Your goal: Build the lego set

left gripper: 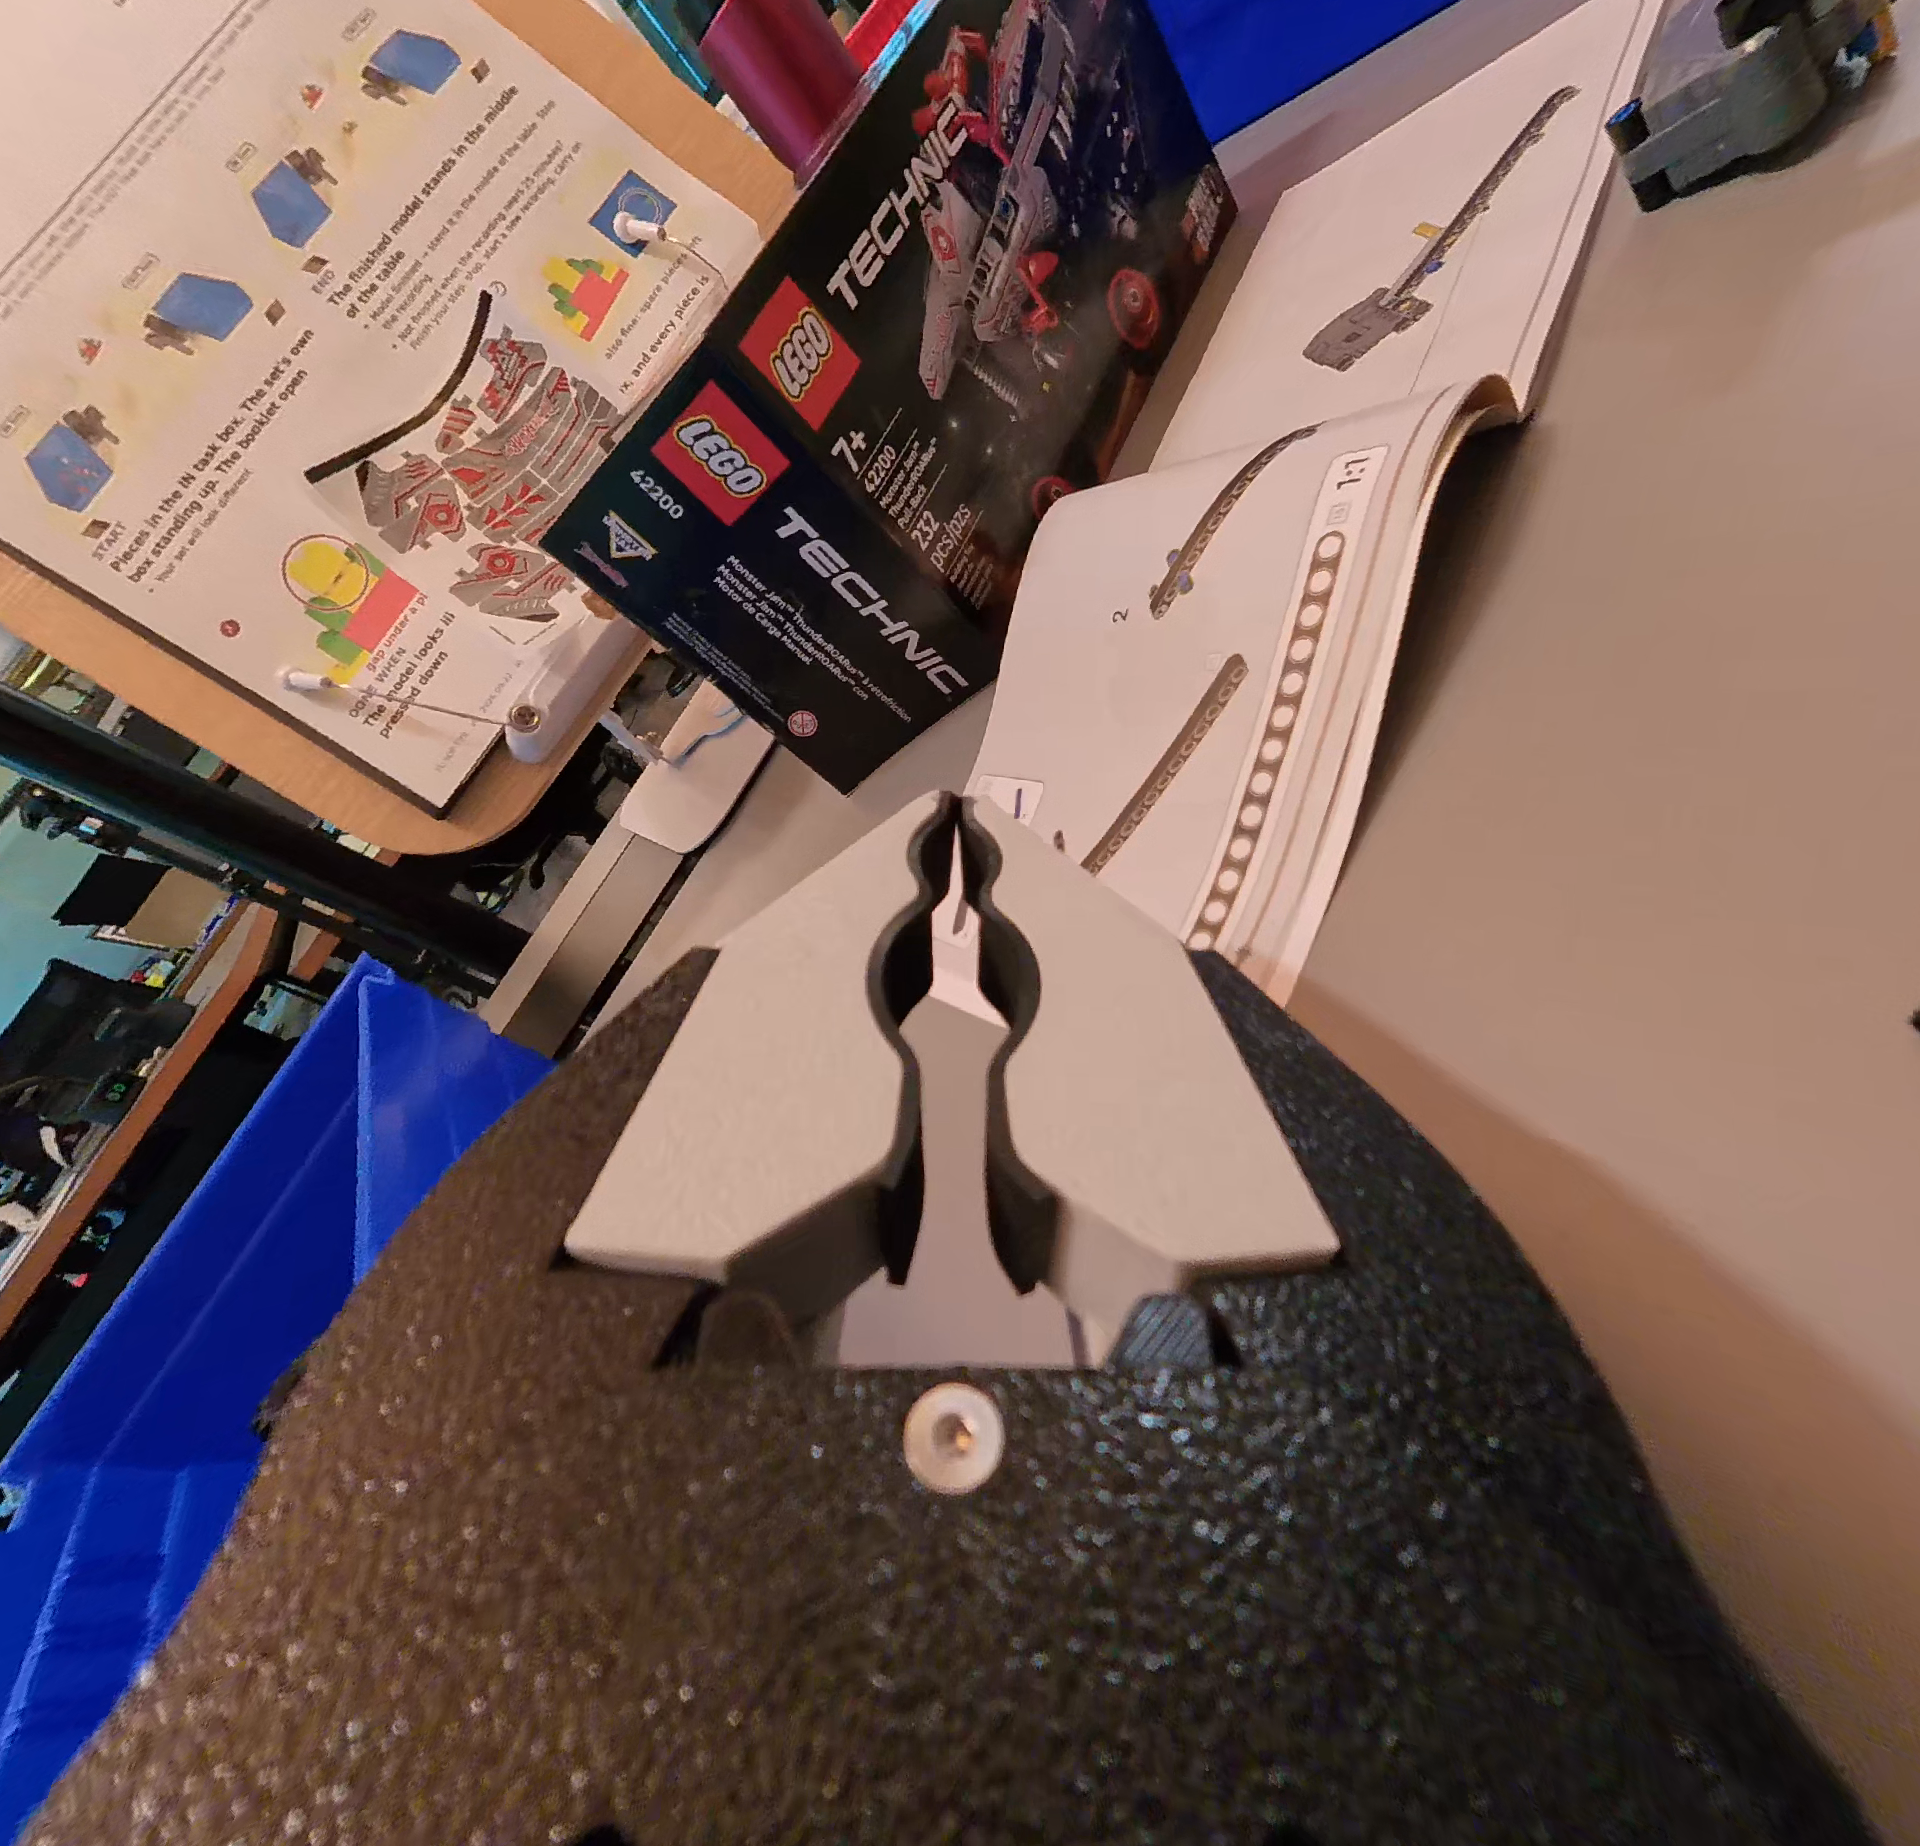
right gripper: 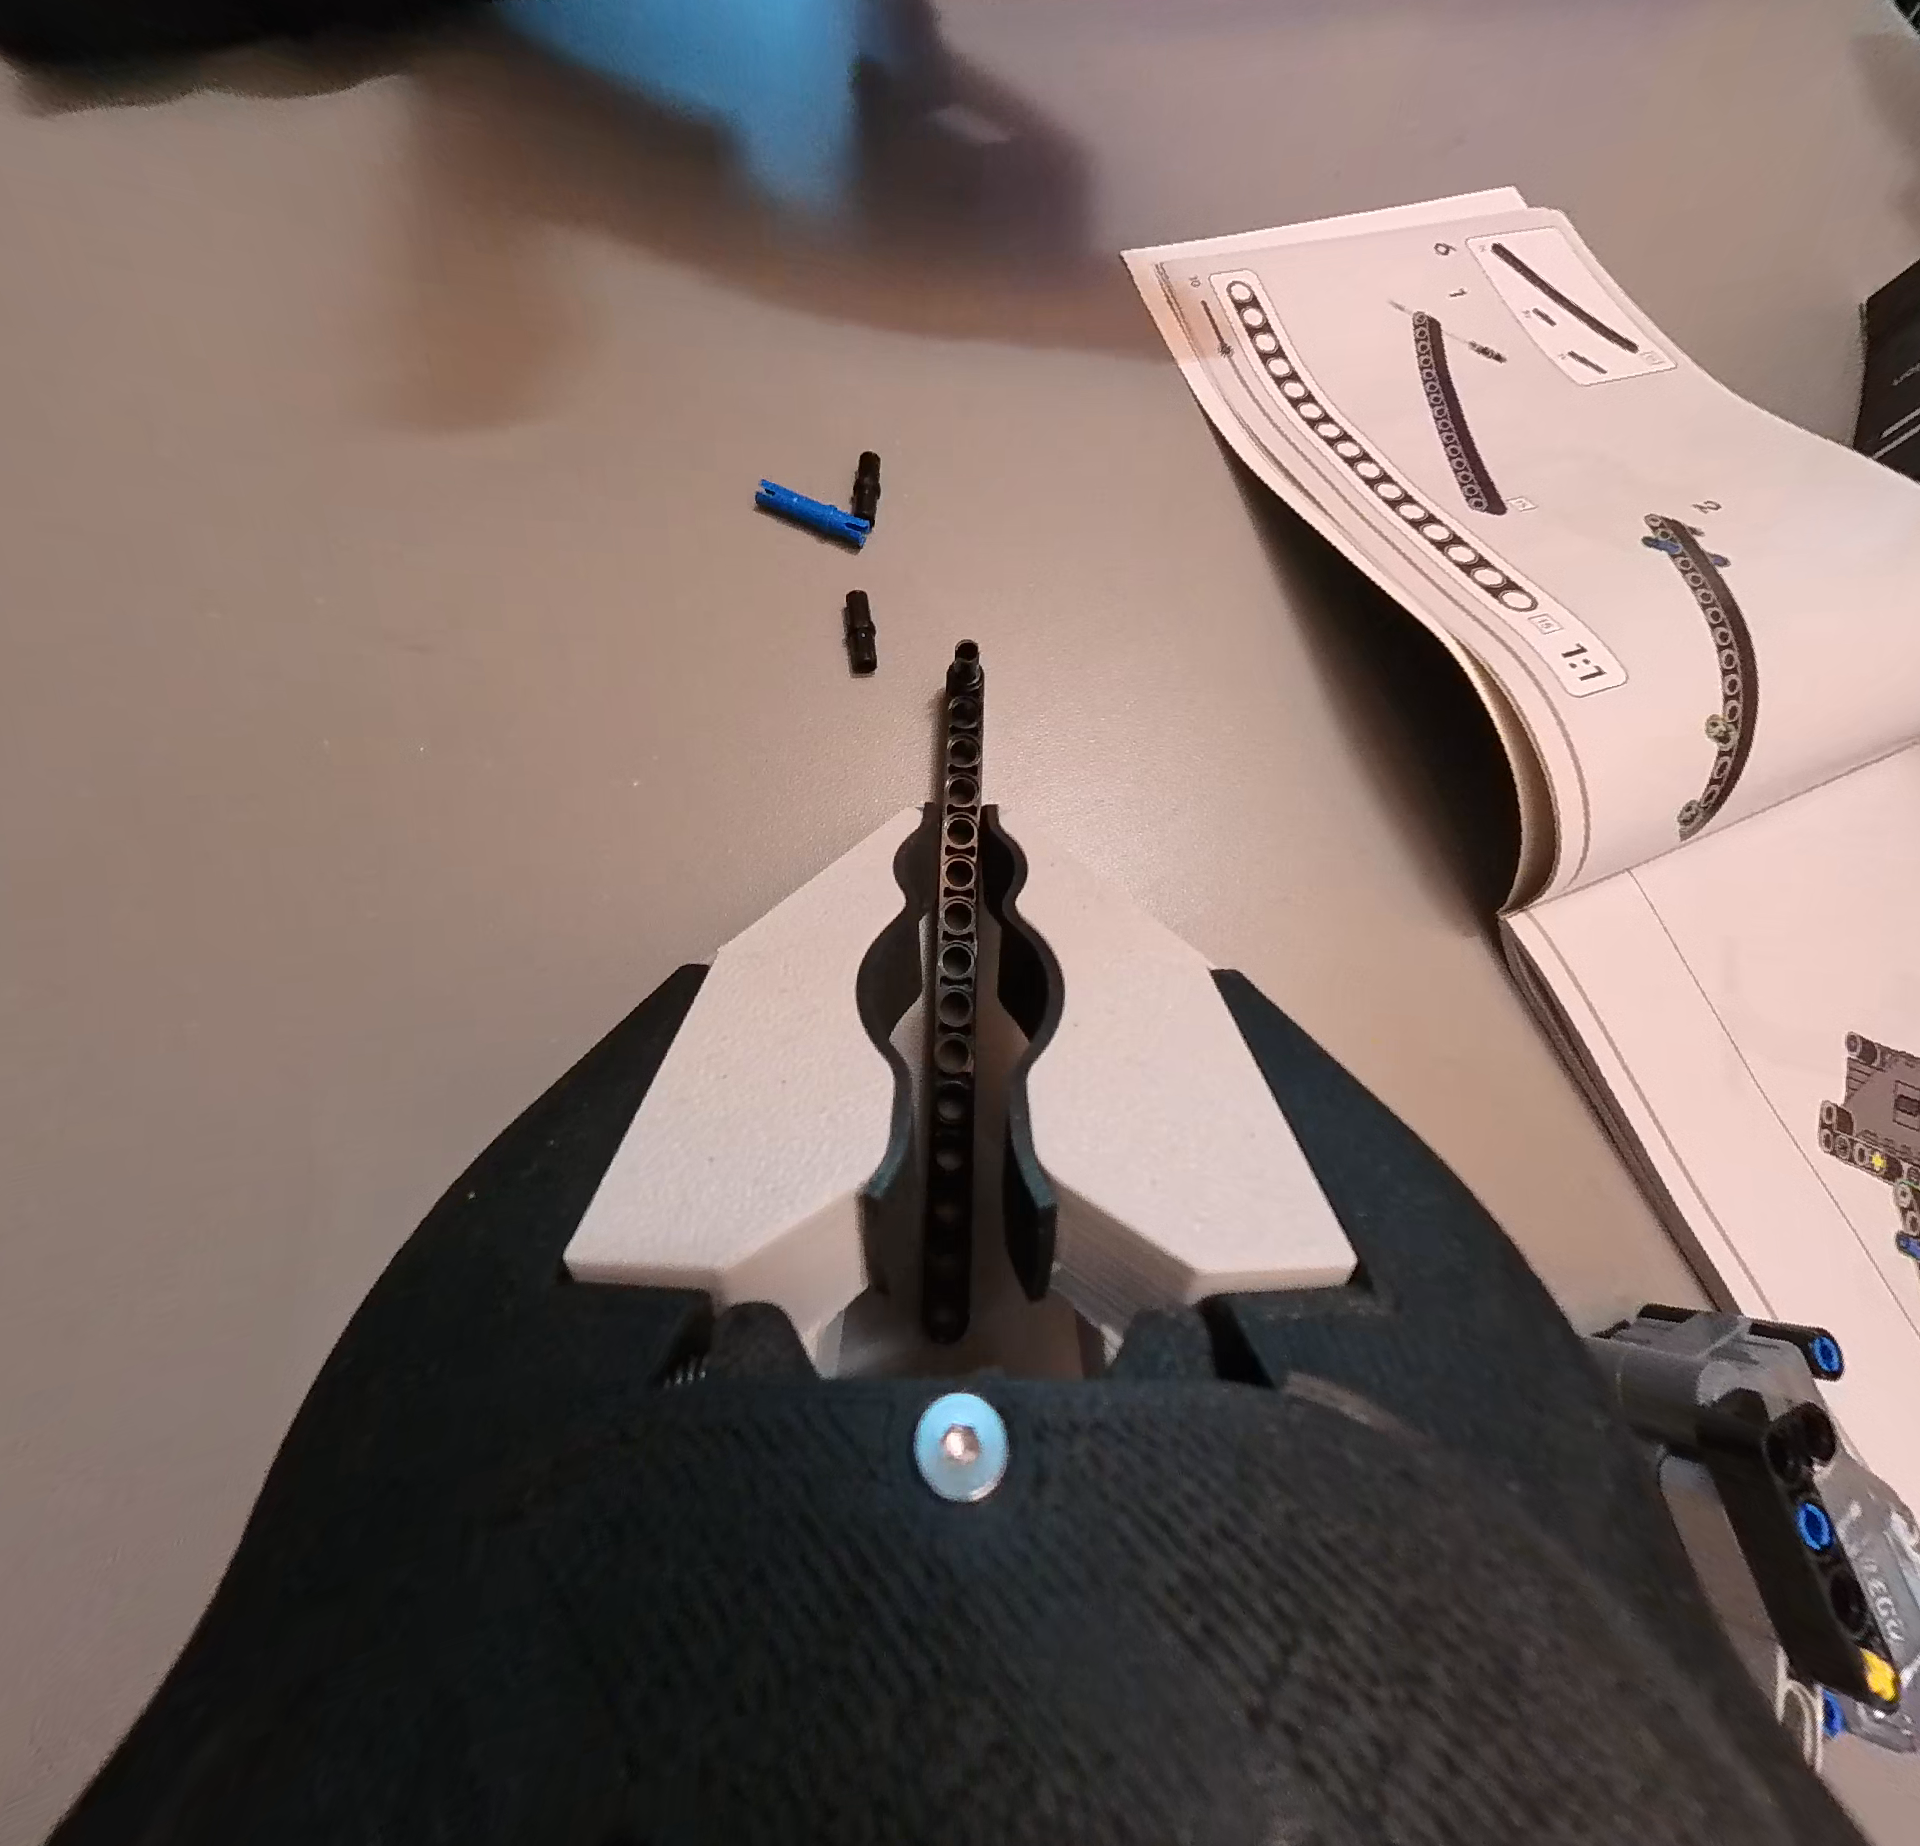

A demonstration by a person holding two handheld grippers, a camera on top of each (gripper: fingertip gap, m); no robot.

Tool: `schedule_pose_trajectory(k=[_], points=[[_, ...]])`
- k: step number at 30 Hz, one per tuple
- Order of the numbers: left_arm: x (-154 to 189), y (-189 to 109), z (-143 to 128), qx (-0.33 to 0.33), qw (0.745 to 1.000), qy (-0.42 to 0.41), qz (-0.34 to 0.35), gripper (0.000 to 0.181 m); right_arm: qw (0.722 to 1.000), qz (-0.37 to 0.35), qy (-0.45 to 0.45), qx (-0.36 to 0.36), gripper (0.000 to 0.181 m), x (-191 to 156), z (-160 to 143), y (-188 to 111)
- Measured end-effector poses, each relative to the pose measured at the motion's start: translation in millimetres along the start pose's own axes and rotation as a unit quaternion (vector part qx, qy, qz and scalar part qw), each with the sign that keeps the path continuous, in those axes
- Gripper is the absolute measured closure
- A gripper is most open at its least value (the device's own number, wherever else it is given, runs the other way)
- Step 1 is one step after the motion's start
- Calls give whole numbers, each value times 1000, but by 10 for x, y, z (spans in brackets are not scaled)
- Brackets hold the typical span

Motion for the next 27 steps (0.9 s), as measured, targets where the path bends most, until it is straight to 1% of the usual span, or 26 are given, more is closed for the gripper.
schedule_pose_trajectory(k=[1, 9, 14, 16, 20, 27], points=[[6, -3, 9, 2, 1000, 5, -1, 181, 1000, 0, 0, 0, 176, 0, 0, 0], [32, -41, 93, 21, 999, 38, -2, 181, 1000, 1, 1, 0, 176, -1, -1, 1], [52, -73, 140, 27, 997, 75, -4, 181, 1000, -1, -1, -1, 176, -8, 0, 3], [41, -83, 148, 25, 996, 88, 6, 181, 1000, -2, -2, -1, 176, -11, 0, 5], [3, -102, 171, 25, 996, 82, 21, 181, 1000, 0, 0, 0, 176, -12, 1, 6], [-9, -122, 195, 28, 995, 86, 29, 181, 1000, 0, 0, 0, 176, -20, 2, 10]])
Point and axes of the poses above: each gripper's, where its closed fingertips meet, y out along the fingers, z out of its top, x = y × z across the jaws, the point moved 9 cm from there along -y, back along the fingers, and after that the axes turned 14 degrees about z, right-handed, at the moved point
